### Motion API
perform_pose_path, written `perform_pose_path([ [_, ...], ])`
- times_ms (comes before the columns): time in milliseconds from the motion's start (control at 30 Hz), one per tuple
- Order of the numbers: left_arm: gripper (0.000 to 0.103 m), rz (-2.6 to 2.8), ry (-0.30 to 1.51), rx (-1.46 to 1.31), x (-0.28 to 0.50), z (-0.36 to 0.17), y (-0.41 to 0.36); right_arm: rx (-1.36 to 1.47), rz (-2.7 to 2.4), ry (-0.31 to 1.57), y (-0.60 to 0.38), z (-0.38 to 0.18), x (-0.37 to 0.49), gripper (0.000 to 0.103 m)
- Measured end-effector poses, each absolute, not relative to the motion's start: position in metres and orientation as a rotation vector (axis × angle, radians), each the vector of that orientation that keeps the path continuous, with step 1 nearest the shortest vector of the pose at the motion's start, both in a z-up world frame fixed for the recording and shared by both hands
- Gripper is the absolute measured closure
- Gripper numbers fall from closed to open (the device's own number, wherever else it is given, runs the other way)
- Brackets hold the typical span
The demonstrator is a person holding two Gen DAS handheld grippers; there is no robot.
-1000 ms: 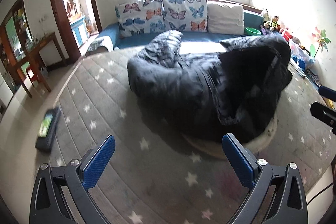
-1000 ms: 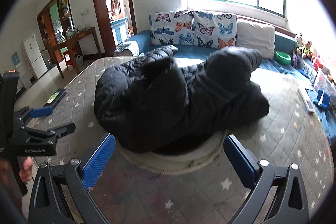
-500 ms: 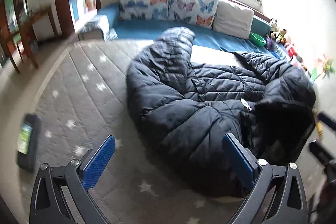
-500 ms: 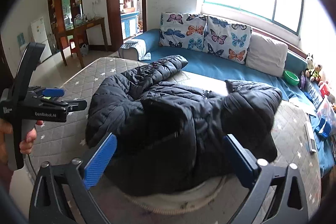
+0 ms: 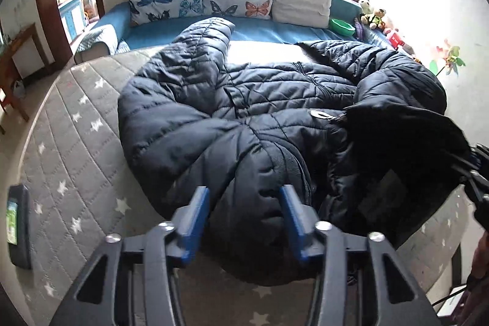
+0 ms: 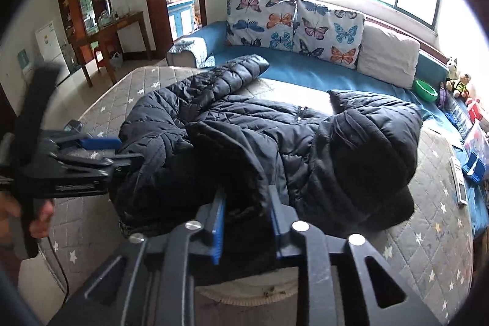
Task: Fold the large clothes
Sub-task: 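Grasp the black jacket with both grippers and lift it off the mattress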
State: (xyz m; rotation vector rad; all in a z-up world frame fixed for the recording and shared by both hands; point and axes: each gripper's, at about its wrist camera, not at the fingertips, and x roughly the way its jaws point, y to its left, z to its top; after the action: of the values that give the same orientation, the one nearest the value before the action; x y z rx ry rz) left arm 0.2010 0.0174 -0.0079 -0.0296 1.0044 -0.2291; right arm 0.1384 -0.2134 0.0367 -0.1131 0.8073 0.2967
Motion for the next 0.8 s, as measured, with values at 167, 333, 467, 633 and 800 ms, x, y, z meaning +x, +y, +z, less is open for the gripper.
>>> perform_pose_path([
  [167, 0.077, -0.262, 0.955, -0.013, 0.175, -0.001, 0.021, -0.109, 0.29, 0.754, -0.226, 0.053, 0.109, 0.084],
  [333, 0.08, -0.295, 0.926, 0.023, 0.14, 0.007, 0.022, -0.113, 0.289, 0.718, -0.244, 0.062, 0.072, 0.085],
  [467, 0.09, -0.326, 0.937, 0.065, 0.103, 0.002, 0.021, -0.101, 0.293, 0.747, -0.26, 0.049, 0.049, 0.089],
  [633, 0.096, -0.361, 1.008, 0.108, 0.063, -0.022, 0.014, -0.104, 0.303, 0.84, -0.275, 0.02, 0.035, 0.089],
  [800, 0.094, -0.346, 0.988, 0.132, 0.052, -0.007, 0.021, -0.093, 0.288, 0.83, -0.291, 0.036, 0.043, 0.084],
])
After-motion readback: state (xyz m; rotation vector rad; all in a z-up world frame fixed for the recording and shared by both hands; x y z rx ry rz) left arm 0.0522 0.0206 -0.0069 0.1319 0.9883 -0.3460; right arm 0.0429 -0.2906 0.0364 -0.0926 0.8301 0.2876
